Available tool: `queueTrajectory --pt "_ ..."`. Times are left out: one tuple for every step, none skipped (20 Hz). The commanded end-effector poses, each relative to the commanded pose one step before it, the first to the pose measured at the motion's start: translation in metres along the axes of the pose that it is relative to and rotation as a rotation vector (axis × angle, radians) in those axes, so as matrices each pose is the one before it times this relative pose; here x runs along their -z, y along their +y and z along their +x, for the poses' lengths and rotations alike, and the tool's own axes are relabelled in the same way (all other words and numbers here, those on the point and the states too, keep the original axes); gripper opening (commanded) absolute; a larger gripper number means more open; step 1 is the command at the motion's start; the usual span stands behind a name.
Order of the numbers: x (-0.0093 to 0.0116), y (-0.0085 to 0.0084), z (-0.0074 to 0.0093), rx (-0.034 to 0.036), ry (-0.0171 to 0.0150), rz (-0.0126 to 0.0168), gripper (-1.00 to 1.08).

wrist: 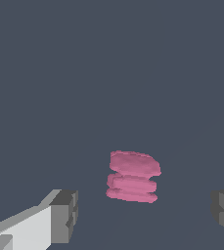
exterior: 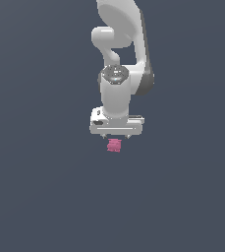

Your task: Pick up the object and move it to a goal position.

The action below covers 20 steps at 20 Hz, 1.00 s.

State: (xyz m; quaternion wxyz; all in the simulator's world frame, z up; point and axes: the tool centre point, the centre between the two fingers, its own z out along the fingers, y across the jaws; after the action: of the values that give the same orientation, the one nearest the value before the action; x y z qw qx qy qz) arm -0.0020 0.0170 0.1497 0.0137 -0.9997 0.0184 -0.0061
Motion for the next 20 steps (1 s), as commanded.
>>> queueTrajectory --pt "-0.01237 0.00127 -0.00473 -0.02421 -0.00309 -0.00532 1.0" --pt "-0.00608 0.00071 -0.00237 -0.01259 -0.00098 -0.00274 1.0" --pt "-0.00657 0.00081 -0.00266 -0.01368 -0.00101 -0.00301 1.0" --pt "-0.00624 0.00082 -0.00261 -0.01302 -0.00094 -0.00294 1.0" --pt "-0.0056 0.00077 -0.00242 -0.01173 -0.00081 -0.00268 1.0" --pt "-0.00497 0.00071 -0.00221 -0.01047 -0.00069 -0.00241 1.0" --pt "-0.00435 0.00065 -0.00198 -0.0092 -0.00058 -0.00214 1.0" --pt "-0.00375 0.00058 -0.00174 -0.00796 -0.00048 -0.00186 1.0" --pt "-0.00315 0.0005 -0.00149 -0.00671 -0.00039 -0.00158 1.0" --pt "-0.00257 0.00042 -0.00123 -0.00549 -0.00031 -0.0013 1.0" --pt "-0.00199 0.00034 -0.00096 -0.00427 -0.00024 -0.00102 1.0" --pt "-0.00142 0.00024 -0.00069 -0.00304 -0.00017 -0.00073 1.0" --pt "-0.00085 0.00015 -0.00042 -0.00184 -0.0001 -0.00044 1.0" --pt "-0.00028 -0.00003 -0.00015 -0.00047 -0.00003 -0.00011 1.0" --pt "0.00114 -0.00022 0.00044 0.00387 -0.00115 0.00064 1.0" --pt "-0.00035 -0.00001 -0.00001 0.0 0.0 0.0 1.0" --pt "-0.00105 -0.00003 -0.00004 0.0 0.0 0.0 1.0" --pt "-0.00175 -0.00006 -0.00007 0.0 0.0 0.0 1.0" --pt "-0.00237 0.00018 -0.00007 -0.00046 0.00013 -0.00008 1.0" --pt "-0.00312 -0.0001 -0.00015 0.0 0.0 0.0 1.0"
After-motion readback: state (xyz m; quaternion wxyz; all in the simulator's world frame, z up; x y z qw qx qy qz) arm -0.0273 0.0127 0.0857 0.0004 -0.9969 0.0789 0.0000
